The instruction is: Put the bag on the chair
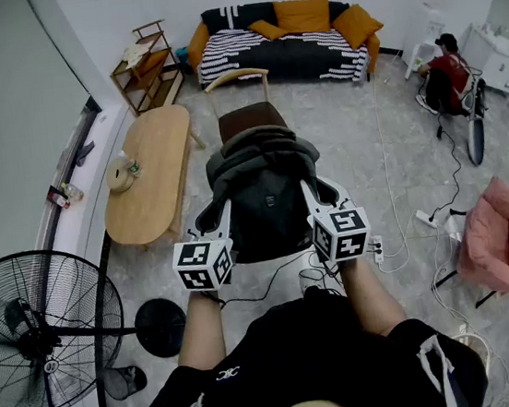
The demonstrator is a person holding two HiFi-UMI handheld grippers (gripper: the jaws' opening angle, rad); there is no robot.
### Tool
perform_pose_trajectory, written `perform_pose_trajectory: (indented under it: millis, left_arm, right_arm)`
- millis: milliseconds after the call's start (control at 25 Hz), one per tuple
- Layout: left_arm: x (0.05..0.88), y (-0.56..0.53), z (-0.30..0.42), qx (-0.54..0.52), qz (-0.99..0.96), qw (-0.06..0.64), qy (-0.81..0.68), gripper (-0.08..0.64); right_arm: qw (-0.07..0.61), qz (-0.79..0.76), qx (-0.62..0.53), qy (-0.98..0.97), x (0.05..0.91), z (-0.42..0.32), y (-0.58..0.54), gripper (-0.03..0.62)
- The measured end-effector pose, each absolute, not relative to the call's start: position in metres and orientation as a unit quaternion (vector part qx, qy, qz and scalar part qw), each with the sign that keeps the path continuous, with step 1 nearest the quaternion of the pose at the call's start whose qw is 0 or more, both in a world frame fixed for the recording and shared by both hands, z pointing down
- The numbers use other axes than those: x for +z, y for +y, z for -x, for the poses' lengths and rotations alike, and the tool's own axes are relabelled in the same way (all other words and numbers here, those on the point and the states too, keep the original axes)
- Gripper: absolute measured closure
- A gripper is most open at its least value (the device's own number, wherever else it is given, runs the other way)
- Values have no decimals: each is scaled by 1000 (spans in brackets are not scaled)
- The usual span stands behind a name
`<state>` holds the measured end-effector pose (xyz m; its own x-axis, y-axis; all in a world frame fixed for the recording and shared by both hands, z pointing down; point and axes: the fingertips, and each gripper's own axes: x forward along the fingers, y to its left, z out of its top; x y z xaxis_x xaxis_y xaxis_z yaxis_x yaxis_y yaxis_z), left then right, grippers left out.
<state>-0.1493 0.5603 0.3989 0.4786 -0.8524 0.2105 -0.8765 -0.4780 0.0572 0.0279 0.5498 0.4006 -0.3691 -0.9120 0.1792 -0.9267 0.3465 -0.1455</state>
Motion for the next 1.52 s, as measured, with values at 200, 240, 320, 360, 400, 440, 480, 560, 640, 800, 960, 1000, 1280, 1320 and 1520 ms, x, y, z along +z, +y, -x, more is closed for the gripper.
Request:
perform_pose_trajectory:
  millis: [200, 240, 320, 360, 400, 440, 480, 560, 640, 800, 960, 1000, 1280, 1320, 1520]
  left_arm:
    - [422, 535, 146, 85, -854, 96, -504, 482]
    - [423, 525, 141, 87, -853, 99, -504, 482]
    - [424, 503, 130, 89, -852, 104, -505, 482]
    - [426, 493, 126, 89, -852, 107, -505, 482]
    - [428, 485, 124, 88, -851, 110, -505, 482]
    - [427, 476, 119, 87, -850, 112, -507, 482]
    - [423, 464, 112, 87, -849, 113, -509, 482]
    - [409, 440, 93, 88, -845, 114, -515, 482]
    - [403, 418, 76, 89, -841, 112, -521, 480]
    - [404, 379, 45, 96, -835, 106, -532, 480]
    - [401, 347, 15, 96, -828, 105, -542, 480]
    - [402, 341, 8, 96, -827, 105, -544, 480]
    - [412, 307, -17, 101, -823, 113, -547, 480]
    - [414, 300, -16, 99, -823, 113, -548, 480]
    - [422, 260, -8, 94, -822, 121, -548, 480]
  right_arm:
    - [42, -566, 124, -814, 426, -34, 525, 514]
    - [42, -566, 128, -813, 427, -39, 515, 514]
    - [39, -562, 135, -815, 427, -49, 494, 512]
    - [37, -560, 137, -816, 429, -52, 484, 512]
    - [36, -558, 137, -818, 432, -56, 475, 511]
    - [35, -557, 138, -819, 432, -60, 464, 511]
    - [33, -555, 138, -820, 429, -68, 452, 511]
    - [29, -550, 138, -823, 417, -89, 425, 511]
    - [22, -544, 138, -827, 412, -106, 401, 511]
    - [7, -532, 136, -836, 411, -135, 359, 511]
    - [4, -526, 130, -840, 410, -165, 320, 511]
    - [4, -525, 129, -841, 410, -172, 313, 511]
    - [10, -520, 134, -844, 418, -196, 276, 511]
    - [11, -519, 135, -844, 421, -196, 269, 511]
    - [21, -520, 141, -842, 428, -188, 231, 510]
